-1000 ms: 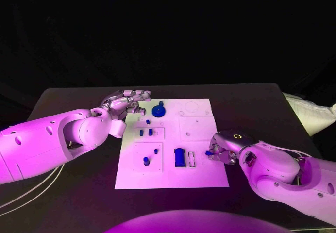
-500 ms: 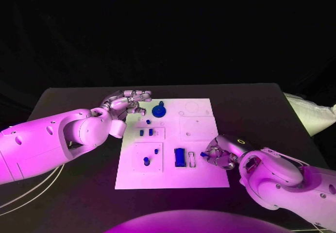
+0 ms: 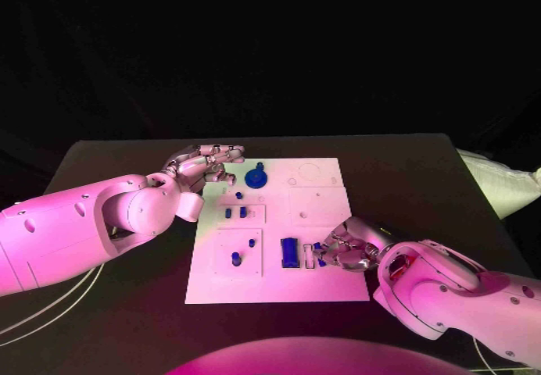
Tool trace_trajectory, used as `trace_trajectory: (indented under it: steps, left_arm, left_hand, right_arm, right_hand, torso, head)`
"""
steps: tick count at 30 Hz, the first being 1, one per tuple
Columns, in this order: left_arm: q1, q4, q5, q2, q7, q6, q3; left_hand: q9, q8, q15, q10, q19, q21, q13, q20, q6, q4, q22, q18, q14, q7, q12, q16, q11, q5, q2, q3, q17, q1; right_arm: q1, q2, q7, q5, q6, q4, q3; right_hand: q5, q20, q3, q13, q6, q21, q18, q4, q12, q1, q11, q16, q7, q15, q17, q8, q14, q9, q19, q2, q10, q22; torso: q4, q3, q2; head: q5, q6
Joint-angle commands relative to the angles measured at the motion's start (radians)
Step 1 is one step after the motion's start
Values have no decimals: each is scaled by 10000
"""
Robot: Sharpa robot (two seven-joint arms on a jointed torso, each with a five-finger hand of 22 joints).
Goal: Assemble the parts on the task board
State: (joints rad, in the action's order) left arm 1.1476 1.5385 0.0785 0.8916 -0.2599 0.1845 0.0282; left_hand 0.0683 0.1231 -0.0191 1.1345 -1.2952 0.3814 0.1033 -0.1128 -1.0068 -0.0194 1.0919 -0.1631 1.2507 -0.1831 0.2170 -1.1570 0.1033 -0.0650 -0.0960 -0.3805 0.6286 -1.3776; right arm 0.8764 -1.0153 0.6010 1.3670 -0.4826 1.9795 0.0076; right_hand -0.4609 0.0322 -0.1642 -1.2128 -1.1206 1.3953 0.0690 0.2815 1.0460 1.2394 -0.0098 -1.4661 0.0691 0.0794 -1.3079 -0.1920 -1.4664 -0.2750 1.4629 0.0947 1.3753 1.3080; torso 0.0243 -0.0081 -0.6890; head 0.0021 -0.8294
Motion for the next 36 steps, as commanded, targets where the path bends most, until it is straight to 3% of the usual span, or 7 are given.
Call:
trace_trajectory:
  steps: [1, 7, 36]
  left_arm:
    - [-5, 39, -35, -4, -47, -177, -8]
    - [-4, 54, -35, 7, -45, -168, -9]
    - [-4, 82, -35, 10, -6, -211, -11]
  left_hand:
    - [-13, 24, 2, -62, 74, -59, 13, -28, 69, 6, -9, -170, -52, 7, 63, 35, 1, 10, 45, 57, -8, 44]
    - [-13, 24, 2, -62, 74, -59, 13, -28, 69, 6, -9, -170, -52, 7, 63, 35, 1, 10, 45, 57, -8, 44]
    - [-13, 23, -5, -90, 79, -71, 12, -33, 87, 0, -20, -170, -80, 0, 81, 53, 9, 11, 46, 83, -61, 56]
  right_arm:
    - [0, 61, 50, -484, 148, -62, 3]
    - [3, 197, 88, -390, 436, -191, 2]
    - [25, 587, 91, -37, 615, -366, 2]
  right_hand:
    - [-70, -18, 69, -34, -26, 69, -122, -17, 80, -74, 32, -39, 27, -45, -1073, 20, -744, -3, 105, -14, 35, 220]
    - [-60, -28, 117, -119, -97, 93, -128, -35, 198, -77, 9, -34, -1, -29, -1065, -14, -744, -30, 120, -61, 96, 253]
    - [45, -80, 337, -361, -261, 145, -144, 18, 517, -225, -55, -51, -76, 27, -1092, -89, -752, -107, 155, -233, 280, 327]
  torso:
    - [2, 1, -5]
    - [9, 4, -1]
    - [6, 16, -1]
  head:
    - [14, 3]
    - [36, -22]
    - [75, -49]
